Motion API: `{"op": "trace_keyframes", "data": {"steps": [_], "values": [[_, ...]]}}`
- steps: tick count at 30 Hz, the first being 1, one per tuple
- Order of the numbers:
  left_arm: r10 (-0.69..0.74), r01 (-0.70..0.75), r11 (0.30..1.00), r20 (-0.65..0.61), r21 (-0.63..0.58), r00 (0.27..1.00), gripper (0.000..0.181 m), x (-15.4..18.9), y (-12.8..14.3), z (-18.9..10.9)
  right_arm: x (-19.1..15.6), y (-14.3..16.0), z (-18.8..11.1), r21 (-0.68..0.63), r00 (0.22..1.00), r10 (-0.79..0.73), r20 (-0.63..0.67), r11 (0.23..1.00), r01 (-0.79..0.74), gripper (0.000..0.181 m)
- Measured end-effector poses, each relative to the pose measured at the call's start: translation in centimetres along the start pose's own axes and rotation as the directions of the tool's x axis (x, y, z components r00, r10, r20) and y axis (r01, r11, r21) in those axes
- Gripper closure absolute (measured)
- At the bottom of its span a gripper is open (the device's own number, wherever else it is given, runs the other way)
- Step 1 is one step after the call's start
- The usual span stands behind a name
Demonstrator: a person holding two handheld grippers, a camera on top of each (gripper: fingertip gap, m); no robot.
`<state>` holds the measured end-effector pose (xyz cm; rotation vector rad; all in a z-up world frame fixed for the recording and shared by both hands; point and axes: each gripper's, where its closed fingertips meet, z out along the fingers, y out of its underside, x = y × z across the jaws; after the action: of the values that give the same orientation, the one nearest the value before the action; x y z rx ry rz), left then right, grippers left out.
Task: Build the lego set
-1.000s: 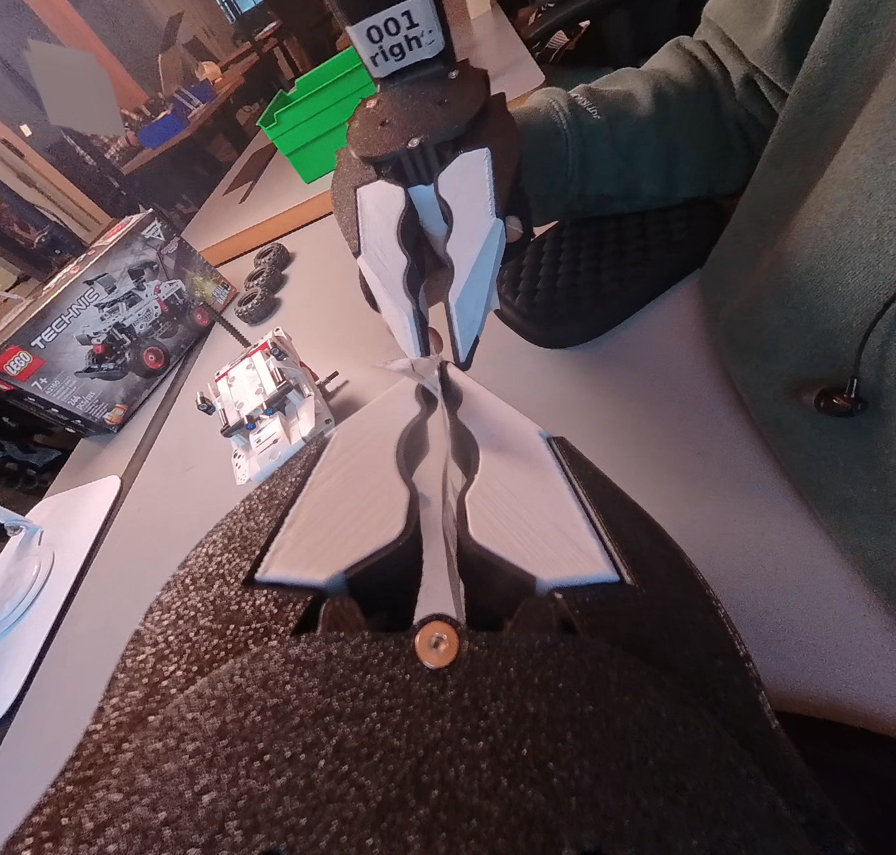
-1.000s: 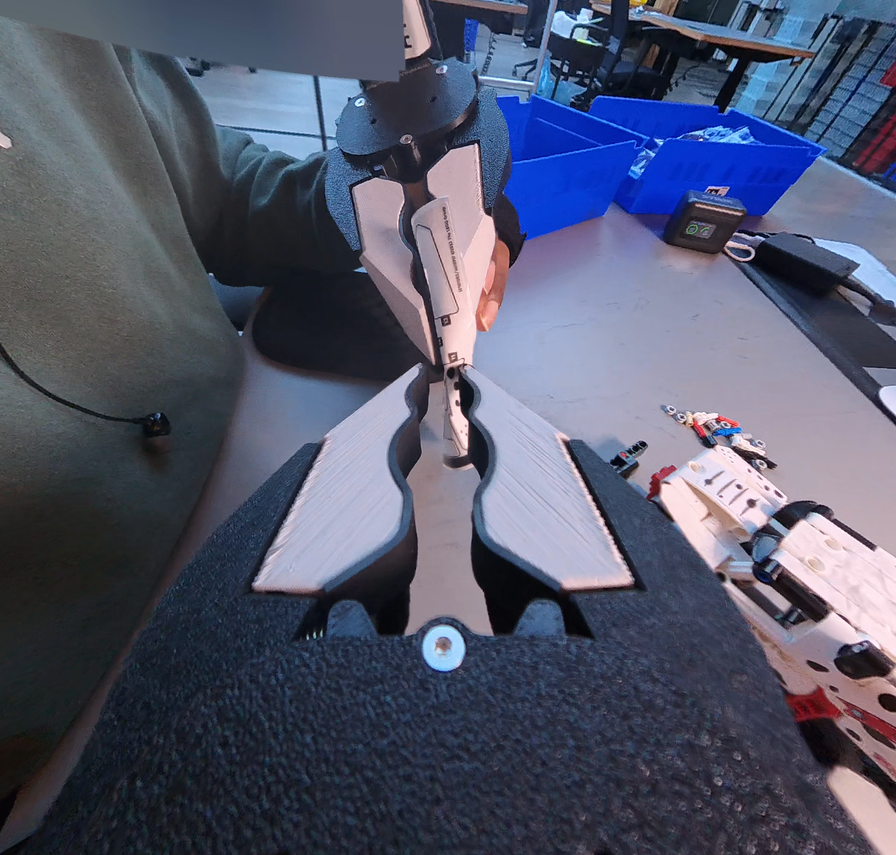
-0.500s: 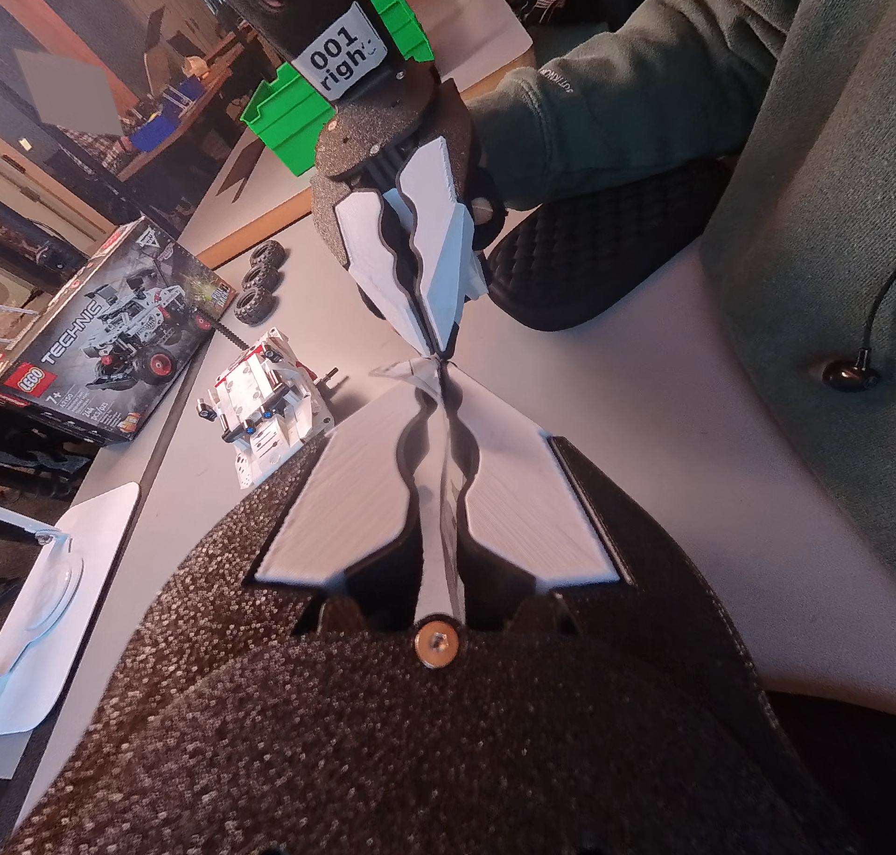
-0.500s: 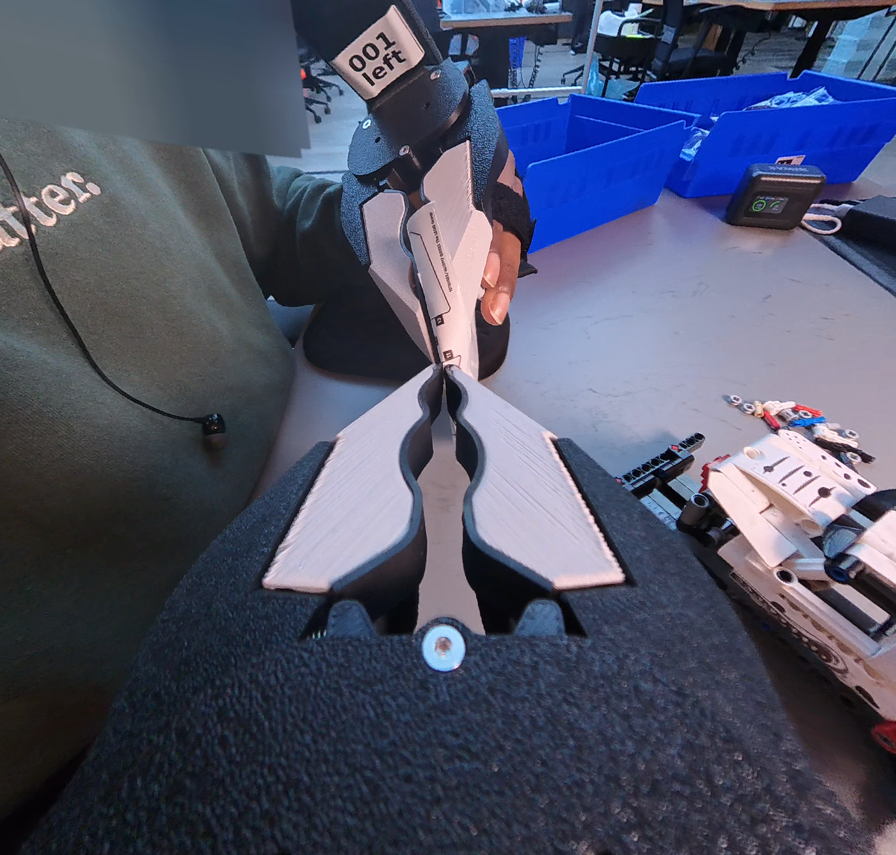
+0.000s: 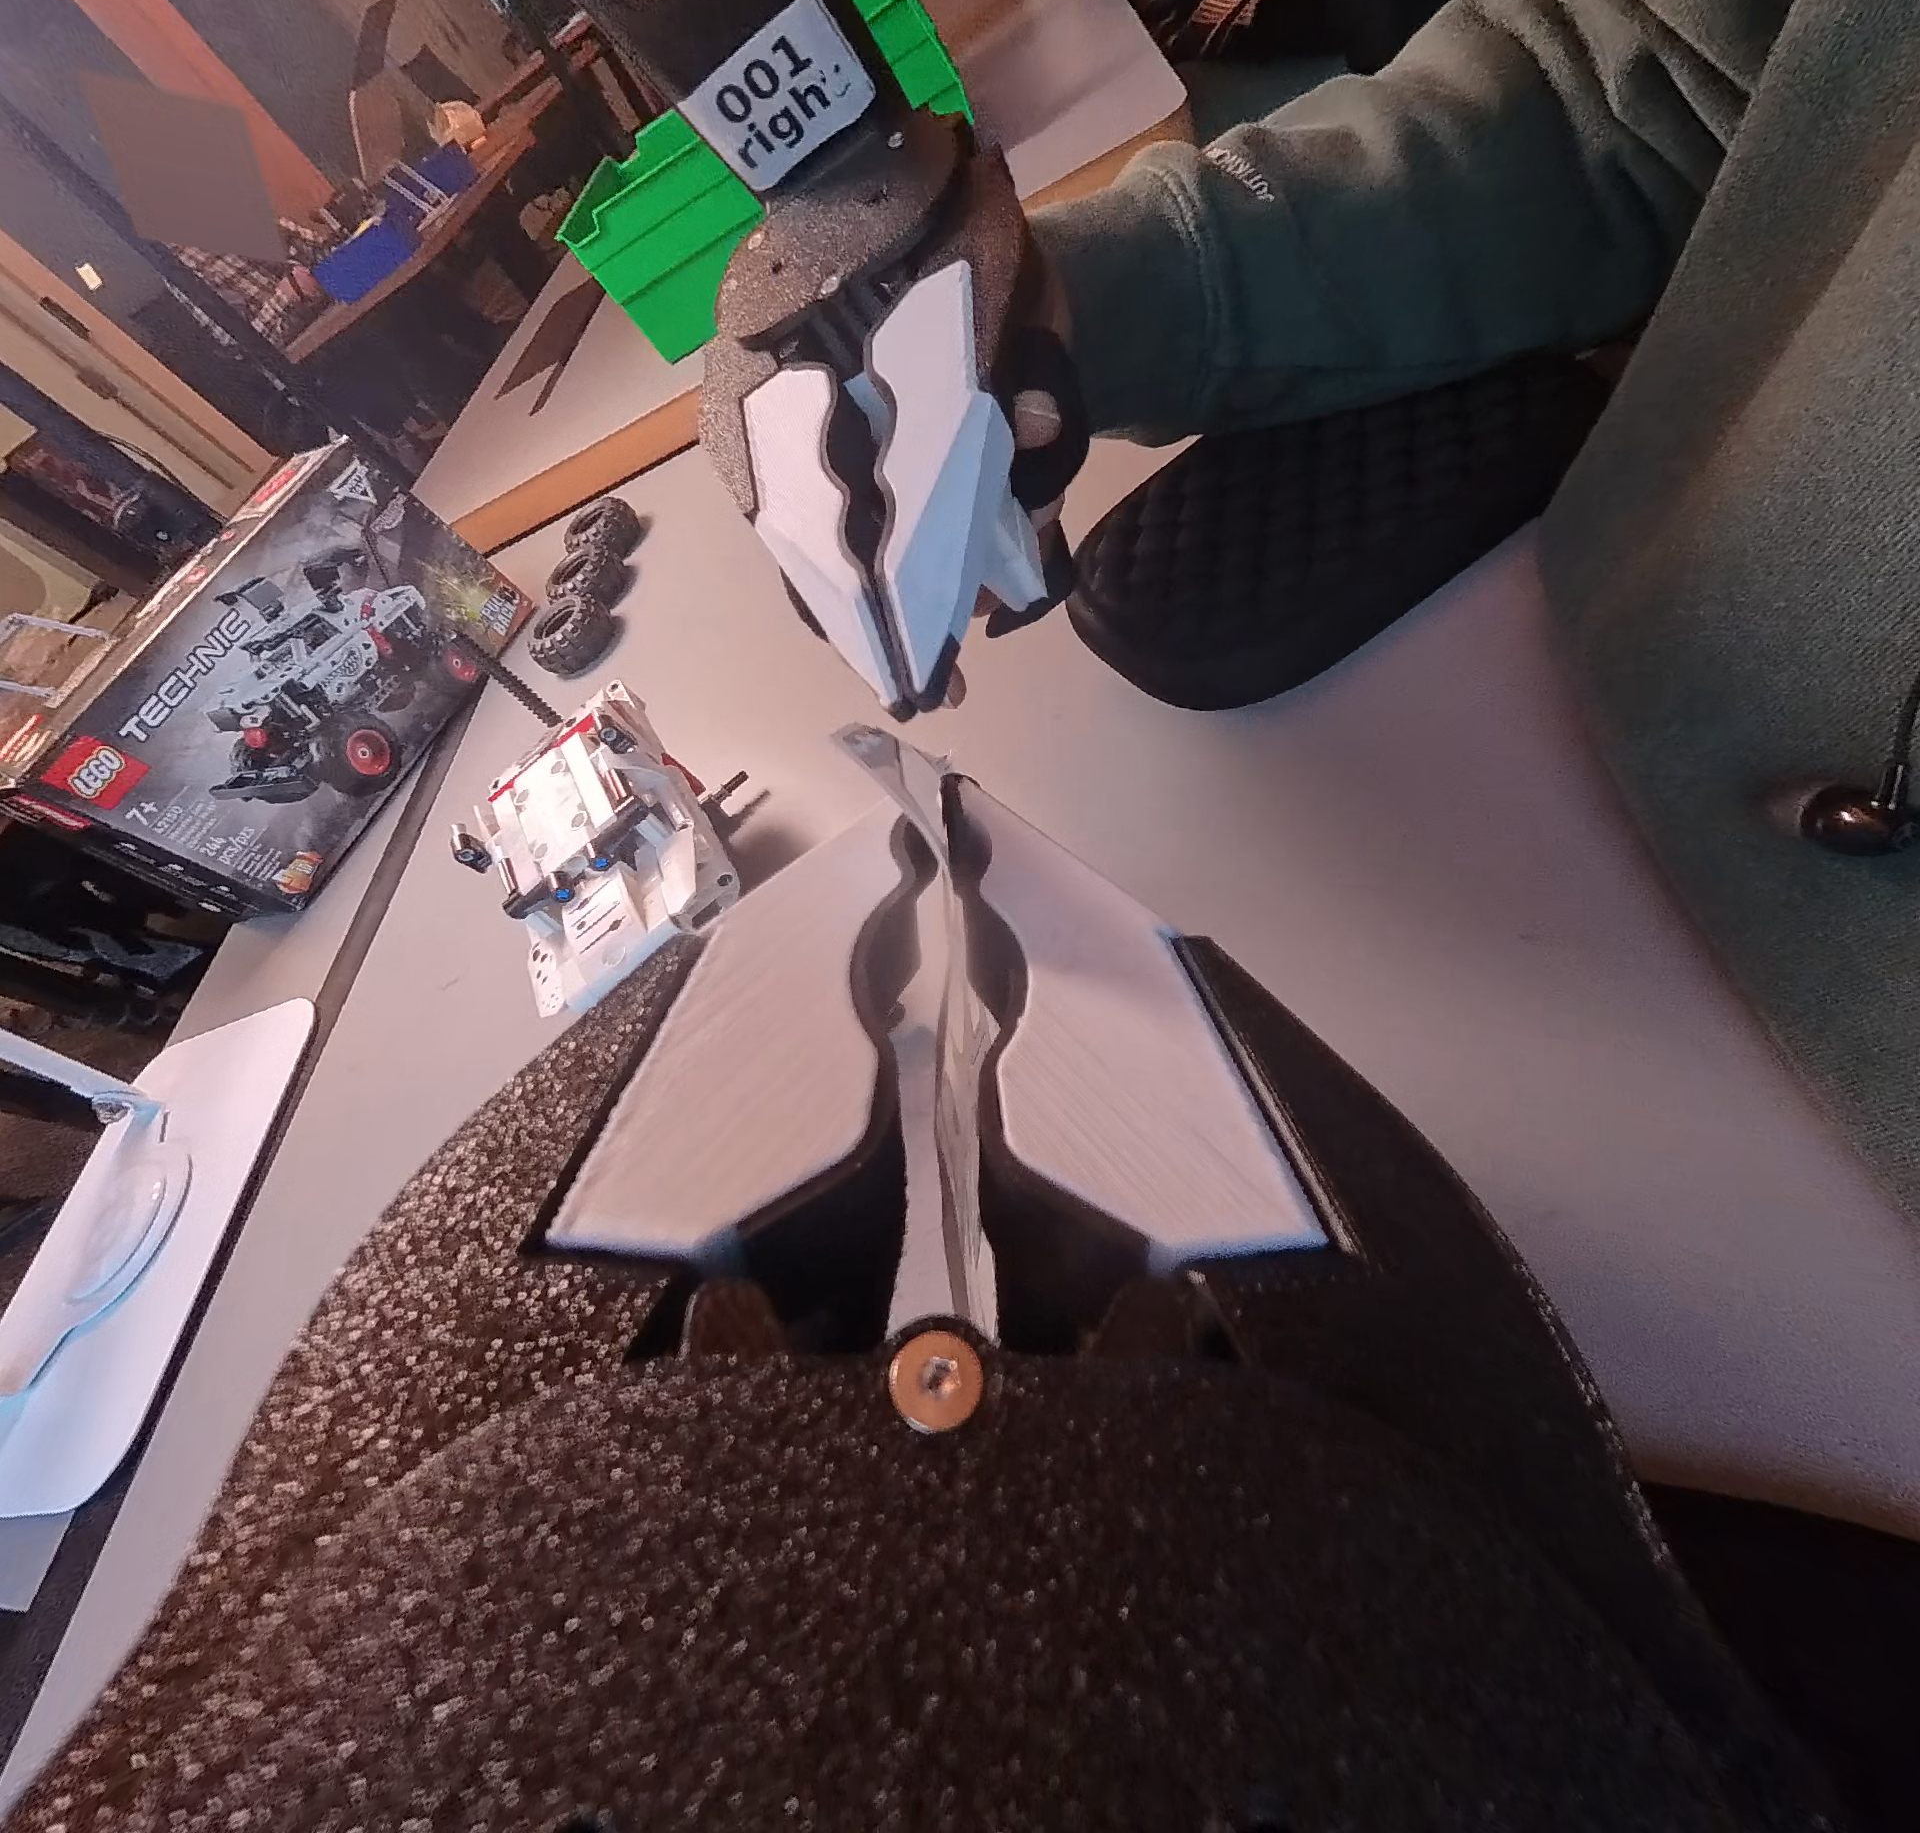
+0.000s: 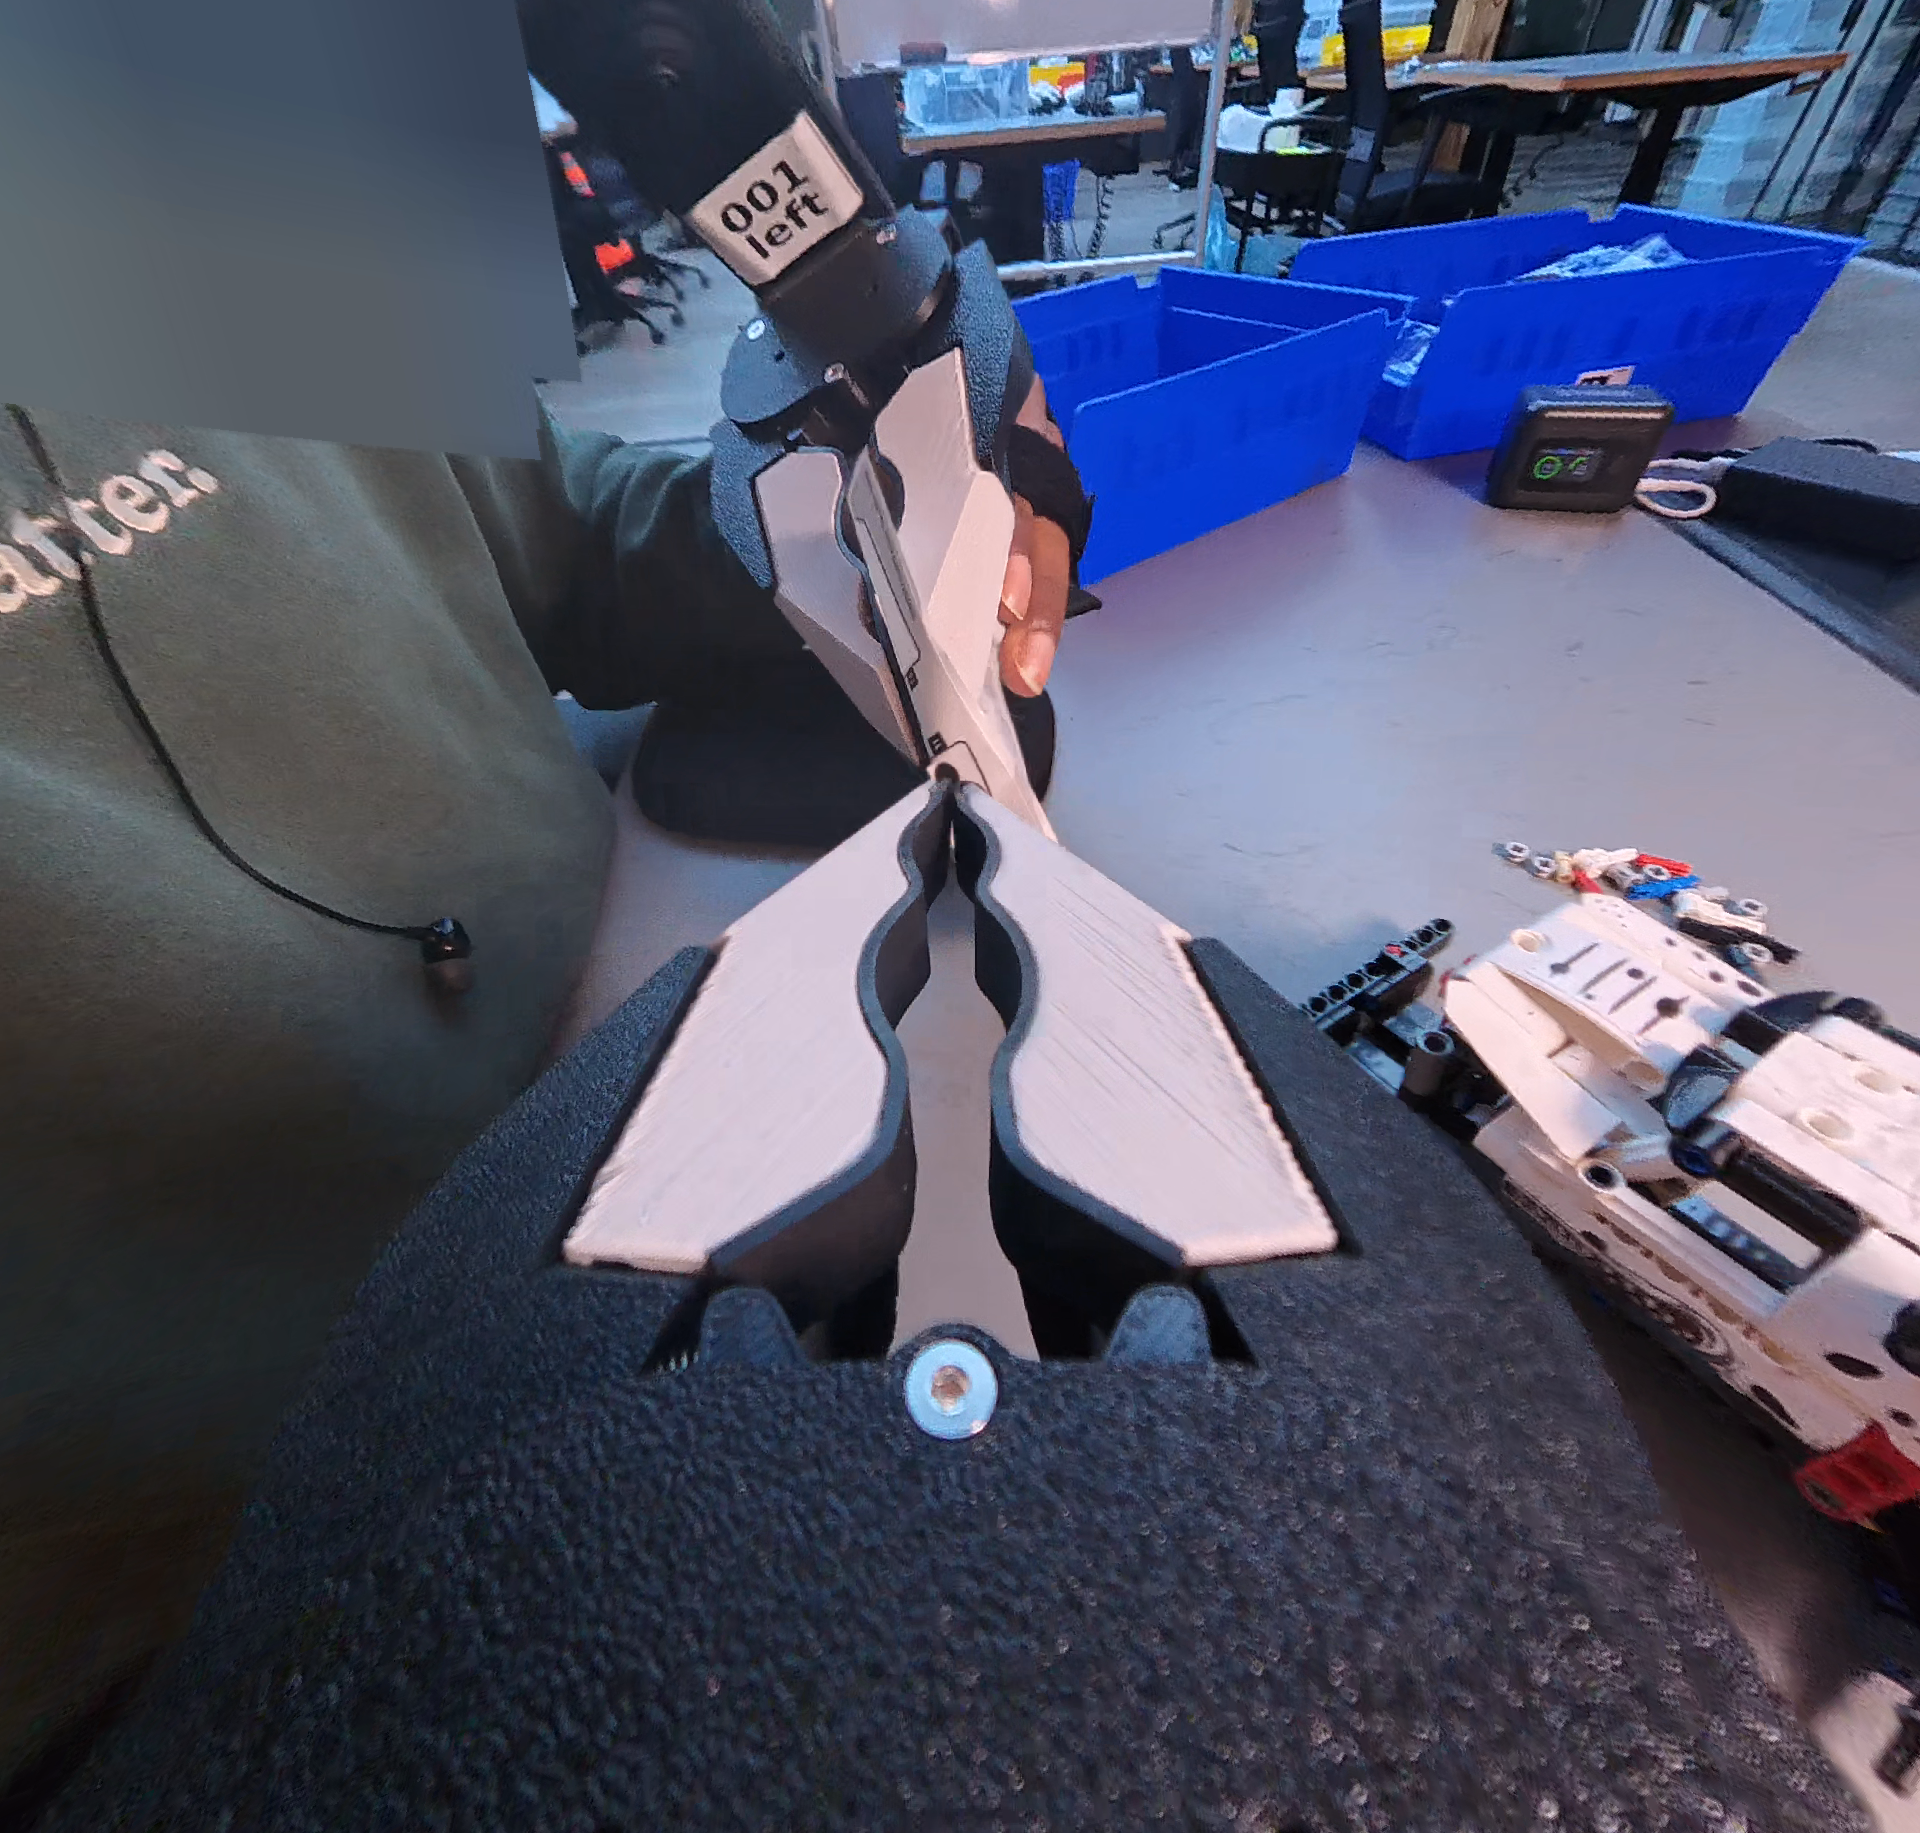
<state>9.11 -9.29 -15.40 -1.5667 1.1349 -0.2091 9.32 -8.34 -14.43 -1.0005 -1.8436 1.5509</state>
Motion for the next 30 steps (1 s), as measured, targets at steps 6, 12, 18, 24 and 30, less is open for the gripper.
{"op": "trace_keyframes", "data": {"steps": [6,12,18,24,30], "values": [[0.010,-0.010,1.000,-0.005,0.001,1.000,0.181,0.2,-0.1,0.2,-0.6,0.6,1.3,-0.072,0.997,-0.077,-0.018,0.995,0.075,0.163],[0.035,-0.035,0.999,-0.021,-0.004,0.999,0.181,0.7,-0.2,0.3,-1.0,0.7,1.3,-0.058,0.999,-0.037,0.035,0.998,0.039,0.177],[0.070,-0.071,0.997,-0.019,-0.041,0.997,0.181,0.9,0.3,0.5,-0.9,1.3,1.3,-0.076,0.998,-0.012,0.054,0.997,0.017,0.180],[0.126,-0.128,0.987,-0.027,-0.093,0.992,0.181,1.2,0.9,0.8,-0.9,2.0,1.4,-0.107,0.995,0.036,0.094,0.994,-0.026,0.180],[0.235,-0.246,0.953,-0.079,-0.179,0.969,0.181,2.1,1.8,1.0,-1.4,3.2,1.6,-0.197,0.975,0.103,0.195,0.978,-0.064,0.180]]}}
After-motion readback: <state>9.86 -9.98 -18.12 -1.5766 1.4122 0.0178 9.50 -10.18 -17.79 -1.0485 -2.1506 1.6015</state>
